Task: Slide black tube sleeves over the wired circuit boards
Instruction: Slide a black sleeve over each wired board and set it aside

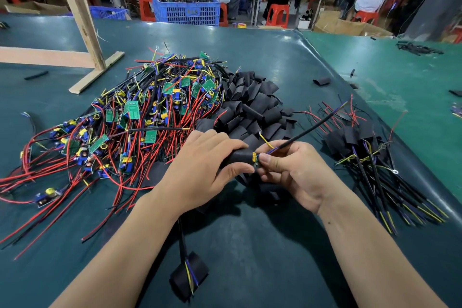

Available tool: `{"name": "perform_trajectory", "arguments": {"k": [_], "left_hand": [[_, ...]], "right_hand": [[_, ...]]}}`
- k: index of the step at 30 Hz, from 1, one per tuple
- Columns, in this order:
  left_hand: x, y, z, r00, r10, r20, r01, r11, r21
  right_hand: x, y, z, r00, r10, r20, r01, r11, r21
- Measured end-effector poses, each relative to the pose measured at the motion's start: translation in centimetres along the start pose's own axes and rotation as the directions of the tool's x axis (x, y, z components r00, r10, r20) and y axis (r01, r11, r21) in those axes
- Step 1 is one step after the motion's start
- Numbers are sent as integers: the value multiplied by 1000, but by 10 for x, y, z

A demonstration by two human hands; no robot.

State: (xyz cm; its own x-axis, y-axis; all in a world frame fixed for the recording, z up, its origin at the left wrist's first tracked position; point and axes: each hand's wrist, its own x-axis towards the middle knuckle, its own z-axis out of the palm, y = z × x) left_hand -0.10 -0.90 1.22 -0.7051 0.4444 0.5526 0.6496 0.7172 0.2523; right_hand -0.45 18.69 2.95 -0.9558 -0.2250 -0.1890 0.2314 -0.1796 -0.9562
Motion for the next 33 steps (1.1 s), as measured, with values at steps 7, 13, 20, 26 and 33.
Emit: {"name": "perform_trajectory", "arguments": {"k": [7, 13, 20, 26, 33], "left_hand": [[-1, -1, -2, 1000, 22, -12, -22, 999, -26], [0, 5, 0, 999, 25, 42, -27, 999, 27], [0, 3, 1, 998, -9, 58, 0, 988, 153], [-1, 4, 1, 997, 9, 75, -11, 1000, 25], [-5, -7, -6, 997, -11, -70, 2, 993, -116]], "right_hand": [[0, 2, 6, 1000, -19, -9, 19, 999, 40], [-1, 2, 3, 997, -29, 67, 30, 999, -15], [3, 12, 8, 994, -106, -17, 106, 994, 37], [0, 3, 1, 998, 2, 70, -1, 1000, -20], [2, 1, 1, 999, -50, -20, 50, 999, 6]]}}
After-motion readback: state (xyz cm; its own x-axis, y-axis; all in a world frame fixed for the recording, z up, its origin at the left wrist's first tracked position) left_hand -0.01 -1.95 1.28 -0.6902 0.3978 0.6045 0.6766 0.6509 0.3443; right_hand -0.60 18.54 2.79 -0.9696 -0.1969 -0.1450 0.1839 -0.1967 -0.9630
